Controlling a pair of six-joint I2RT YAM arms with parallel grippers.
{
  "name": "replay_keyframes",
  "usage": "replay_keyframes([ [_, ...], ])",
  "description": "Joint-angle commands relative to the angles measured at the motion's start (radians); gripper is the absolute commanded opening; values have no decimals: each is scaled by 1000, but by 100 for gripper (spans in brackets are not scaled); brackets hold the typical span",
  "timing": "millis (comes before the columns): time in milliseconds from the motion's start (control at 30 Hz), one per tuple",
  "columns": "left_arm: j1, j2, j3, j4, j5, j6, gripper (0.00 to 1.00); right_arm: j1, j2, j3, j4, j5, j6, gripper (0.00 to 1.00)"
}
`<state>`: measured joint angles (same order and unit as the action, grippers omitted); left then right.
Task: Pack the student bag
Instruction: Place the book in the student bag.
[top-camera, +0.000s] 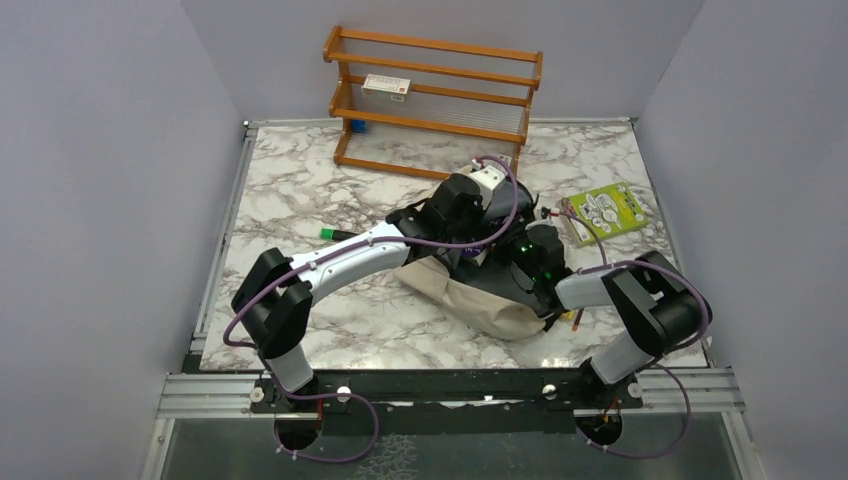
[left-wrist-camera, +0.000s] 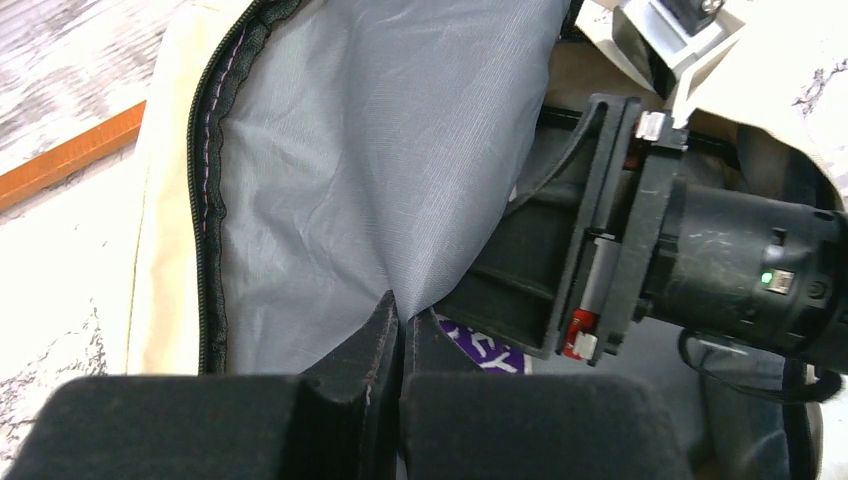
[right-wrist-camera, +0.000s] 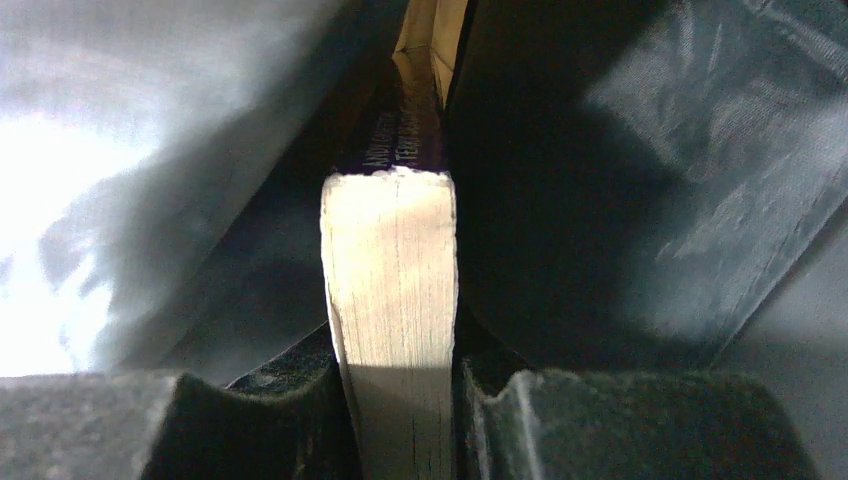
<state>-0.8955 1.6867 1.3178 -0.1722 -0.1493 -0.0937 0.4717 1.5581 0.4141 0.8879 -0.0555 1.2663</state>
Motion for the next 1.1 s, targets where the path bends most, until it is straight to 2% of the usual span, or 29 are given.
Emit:
replay_keyframes([
  [0,3,-53,14,87,38,-6,0,19,97,54,221,84,14,1],
  [267,6,-46,24,56,28,14,0,74,250,171,215,8,-55,1],
  [333,7,-26,41,28,-1,11,0,77,257,177,196,1,-69,9],
  [500,16,12,73,-13,-8,-4,0,77,201,160,69,45,-121,37],
  [567,17,16,74,-15,-9,-6,0,77,174,161,11,51,-147,44],
  [733,27,38,87,-38,-40,-5,0,77,95,247,-284,47,-213,64],
  [967,36,56,100,-62,-83,-17,0,77,-33,249,-554,128,-252,86],
  [1067,39,57,104,-71,-111,-12,0,77,-99,212,-610,151,-274,89],
])
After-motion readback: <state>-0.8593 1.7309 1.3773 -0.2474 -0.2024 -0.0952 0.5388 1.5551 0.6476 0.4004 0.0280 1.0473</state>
